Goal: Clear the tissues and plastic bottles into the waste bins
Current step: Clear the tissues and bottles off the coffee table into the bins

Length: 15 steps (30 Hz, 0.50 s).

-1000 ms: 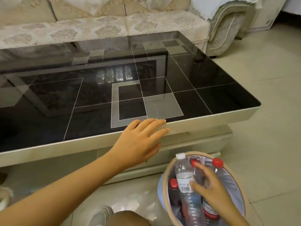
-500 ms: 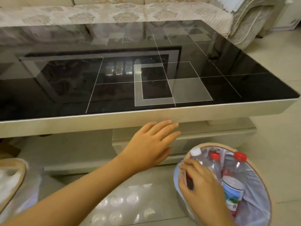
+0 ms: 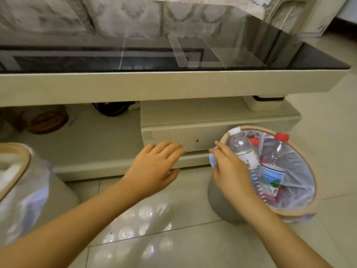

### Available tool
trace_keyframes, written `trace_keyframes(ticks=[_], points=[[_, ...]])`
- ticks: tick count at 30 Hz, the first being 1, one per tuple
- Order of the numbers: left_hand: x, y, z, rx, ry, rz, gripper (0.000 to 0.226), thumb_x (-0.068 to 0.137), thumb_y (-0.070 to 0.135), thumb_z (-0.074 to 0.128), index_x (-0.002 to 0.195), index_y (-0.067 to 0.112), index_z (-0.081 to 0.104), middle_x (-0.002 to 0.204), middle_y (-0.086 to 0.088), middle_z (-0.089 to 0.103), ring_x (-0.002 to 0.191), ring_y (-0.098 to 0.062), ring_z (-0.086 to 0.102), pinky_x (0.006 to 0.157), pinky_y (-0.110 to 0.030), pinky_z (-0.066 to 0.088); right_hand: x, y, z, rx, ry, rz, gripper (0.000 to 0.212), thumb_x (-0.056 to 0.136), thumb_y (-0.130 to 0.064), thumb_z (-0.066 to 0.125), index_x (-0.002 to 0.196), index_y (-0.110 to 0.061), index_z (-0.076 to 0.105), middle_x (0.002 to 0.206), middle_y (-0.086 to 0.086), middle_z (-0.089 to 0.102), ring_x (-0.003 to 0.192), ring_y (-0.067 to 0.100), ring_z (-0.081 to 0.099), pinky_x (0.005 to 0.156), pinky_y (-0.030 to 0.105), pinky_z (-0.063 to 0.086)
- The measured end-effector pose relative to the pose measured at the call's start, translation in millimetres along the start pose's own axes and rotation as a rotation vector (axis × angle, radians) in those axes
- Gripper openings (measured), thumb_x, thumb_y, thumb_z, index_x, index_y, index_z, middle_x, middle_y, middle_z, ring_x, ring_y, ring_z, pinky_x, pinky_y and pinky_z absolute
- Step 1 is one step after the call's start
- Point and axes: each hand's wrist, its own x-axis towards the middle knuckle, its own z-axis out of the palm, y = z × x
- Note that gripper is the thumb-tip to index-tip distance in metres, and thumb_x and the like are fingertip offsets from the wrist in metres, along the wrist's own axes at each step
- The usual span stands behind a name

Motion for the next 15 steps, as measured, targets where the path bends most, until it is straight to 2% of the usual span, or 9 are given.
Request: trace_keyframes(ticks=[4, 7, 12, 15], points=[[-39.0, -16.2, -21.7, 0.043, -0.016, -0.080, 0.049, 0.089, 0.042, 0.045, 0.131, 0.019, 0.055, 0.132, 0.002, 0.058, 0.120, -0.017, 0.055, 0.088, -0.031, 0.046, -4.4, -31.3, 4.7, 0.036, -0.049, -0.061, 0.048, 0.072, 0.014, 0.054, 0.116, -0.003, 0.061, 0.141, 0.013, 0.047, 0.112, 0.037, 0.057, 0.084, 0.044, 0.049], [-64.3, -32.1, -37.5, 0.091, -0.020, -0.161, 0.050, 0.085, 0.040, 0.059, 0.130, 0.018, 0.057, 0.130, 0.002, 0.059, 0.119, -0.018, 0.056, 0.088, -0.033, 0.047, -11.5, -59.7, 14.4, 0.057, -0.108, -0.147, 0.049, 0.066, 0.019, 0.056, 0.112, 0.000, 0.063, 0.136, 0.016, 0.052, 0.108, 0.039, 0.060, 0.082, 0.044, 0.051], [-109.5, -55.9, -57.4, 0.189, -0.033, -0.377, 0.063, 0.067, 0.030, 0.081, 0.125, 0.012, 0.061, 0.126, -0.005, 0.063, 0.115, -0.025, 0.060, 0.083, -0.037, 0.049, -22.0, -112.9, 21.9, 0.066, -0.155, -0.257, 0.045, 0.086, 0.002, 0.052, 0.130, -0.006, 0.051, 0.152, 0.007, 0.032, 0.120, 0.032, 0.051, 0.095, 0.042, 0.045], [-140.6, -67.1, -64.1, 0.287, -0.122, -0.545, 0.071, 0.062, 0.022, 0.084, 0.127, 0.006, 0.059, 0.131, -0.017, 0.058, 0.119, -0.033, 0.057, 0.086, -0.044, 0.050, -27.7, -147.4, 26.7, 0.078, -0.218, -0.298, 0.044, 0.093, -0.008, 0.047, 0.136, -0.010, 0.043, 0.154, 0.002, 0.024, 0.119, 0.030, 0.051, 0.094, 0.041, 0.044]])
